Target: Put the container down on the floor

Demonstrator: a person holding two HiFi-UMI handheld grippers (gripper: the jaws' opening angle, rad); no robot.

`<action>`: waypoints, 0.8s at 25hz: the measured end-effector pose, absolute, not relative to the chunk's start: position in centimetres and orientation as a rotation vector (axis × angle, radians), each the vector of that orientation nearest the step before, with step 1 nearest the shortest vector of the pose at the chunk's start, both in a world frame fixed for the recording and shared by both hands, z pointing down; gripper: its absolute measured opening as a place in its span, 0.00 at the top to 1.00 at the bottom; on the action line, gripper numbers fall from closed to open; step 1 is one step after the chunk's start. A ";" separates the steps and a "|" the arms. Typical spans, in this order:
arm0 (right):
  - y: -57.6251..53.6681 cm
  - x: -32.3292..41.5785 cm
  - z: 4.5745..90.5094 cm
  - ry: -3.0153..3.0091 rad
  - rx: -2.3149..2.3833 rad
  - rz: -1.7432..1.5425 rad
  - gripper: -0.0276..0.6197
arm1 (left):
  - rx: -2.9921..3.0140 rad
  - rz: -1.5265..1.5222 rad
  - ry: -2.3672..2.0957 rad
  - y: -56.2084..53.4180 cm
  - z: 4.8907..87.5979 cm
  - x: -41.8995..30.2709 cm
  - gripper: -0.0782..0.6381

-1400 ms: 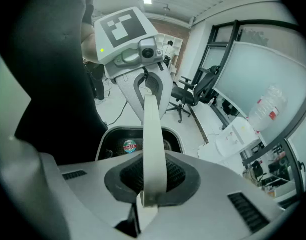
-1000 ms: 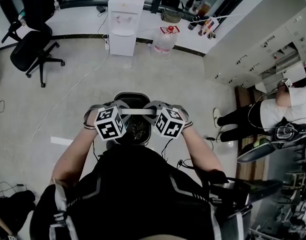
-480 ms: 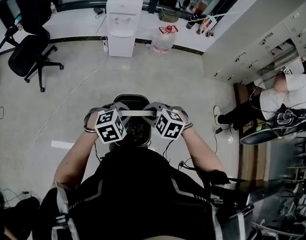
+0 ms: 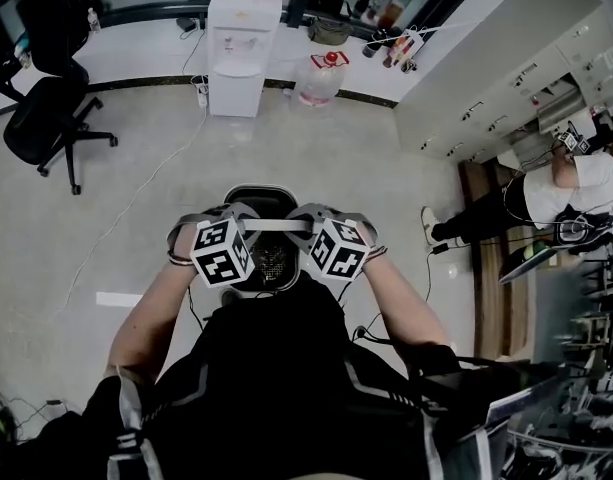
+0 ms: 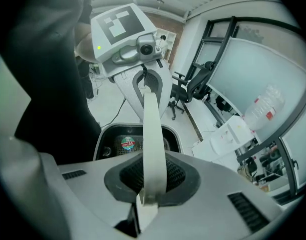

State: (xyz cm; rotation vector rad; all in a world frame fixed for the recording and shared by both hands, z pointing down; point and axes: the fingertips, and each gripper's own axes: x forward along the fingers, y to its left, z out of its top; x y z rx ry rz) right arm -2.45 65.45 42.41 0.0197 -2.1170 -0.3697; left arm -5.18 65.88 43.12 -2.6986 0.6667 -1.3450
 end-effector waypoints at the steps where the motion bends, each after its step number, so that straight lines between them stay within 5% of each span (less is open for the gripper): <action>1: 65.1 -2.7 42.4 -2.120 0.022 -0.370 0.90 | -2.694 -1.346 0.669 65.5 43.0 -5.4 0.85; 20: 48.0 -2.6 41.7 -2.212 -0.090 -0.440 0.90 | -2.684 -1.402 0.833 48.8 42.7 -5.1 0.85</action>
